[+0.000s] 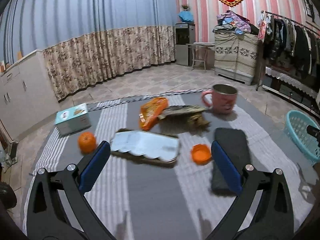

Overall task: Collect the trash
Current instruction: 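Grasp the whole mandarin orange on the mat with the left tool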

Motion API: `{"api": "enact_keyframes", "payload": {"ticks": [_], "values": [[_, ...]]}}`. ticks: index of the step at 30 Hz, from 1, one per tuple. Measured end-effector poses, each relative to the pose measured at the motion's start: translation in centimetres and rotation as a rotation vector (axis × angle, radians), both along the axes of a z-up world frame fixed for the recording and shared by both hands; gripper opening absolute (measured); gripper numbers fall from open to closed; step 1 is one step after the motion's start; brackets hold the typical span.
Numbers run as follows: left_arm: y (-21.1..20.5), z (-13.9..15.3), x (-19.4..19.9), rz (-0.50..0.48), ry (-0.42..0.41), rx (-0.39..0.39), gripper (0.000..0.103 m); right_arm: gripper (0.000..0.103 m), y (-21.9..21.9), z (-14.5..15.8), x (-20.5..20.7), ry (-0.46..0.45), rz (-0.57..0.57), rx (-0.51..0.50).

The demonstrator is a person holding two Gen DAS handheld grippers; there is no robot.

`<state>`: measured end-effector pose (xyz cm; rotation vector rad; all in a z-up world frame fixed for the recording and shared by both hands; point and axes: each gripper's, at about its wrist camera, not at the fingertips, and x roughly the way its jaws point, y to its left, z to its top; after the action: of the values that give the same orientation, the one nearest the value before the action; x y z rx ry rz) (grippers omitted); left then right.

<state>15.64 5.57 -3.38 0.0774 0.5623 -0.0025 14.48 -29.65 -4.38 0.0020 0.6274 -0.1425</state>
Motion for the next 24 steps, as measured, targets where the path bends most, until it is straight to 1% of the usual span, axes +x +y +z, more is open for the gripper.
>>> {"api": "enact_keyframes", "payload": {"ticks": [1, 3, 6, 10, 14, 17, 20, 24], "values": [[1.2, -0.2, -0.1, 0.006, 0.002, 0.004, 0.097, 0.098, 1.2, -0.3, 0.1, 0.004, 0.004, -0.015], [2.7, -0.6, 0.2, 0.01, 0.036, 0.014, 0.097, 0.098, 2.6, -0.8, 0.2, -0.001, 0.007, -0.014], [5.5, -1.2, 0.9, 0.016, 0.086, -0.02, 0.097, 0.098, 4.9, -1.3, 0.6, 0.007, 0.027, 0.006], [8.8, -1.9, 1.8, 0.073, 0.087, -0.015, 0.097, 0.098, 7.6, -1.7, 1.1, 0.02, 0.052, 0.011], [12.6, -3.4, 4.2, 0.114, 0.151, -0.076, 0.097, 0.098, 9.7, -2.2, 1.9, 0.07, 0.09, 0.016], [14.0, -4.0, 5.6, 0.153, 0.149, -0.072, 0.097, 0.098, 10.6, -2.2, 2.3, 0.077, 0.092, 0.034], [15.1, -4.4, 7.0, 0.166, 0.152, -0.091, 0.097, 0.098, 11.3, -2.2, 2.9, 0.082, 0.086, 0.042], [15.5, -4.8, 8.8, 0.188, 0.152, -0.074, 0.097, 0.098, 13.2, -2.6, 3.8, 0.093, 0.108, 0.027]]}}
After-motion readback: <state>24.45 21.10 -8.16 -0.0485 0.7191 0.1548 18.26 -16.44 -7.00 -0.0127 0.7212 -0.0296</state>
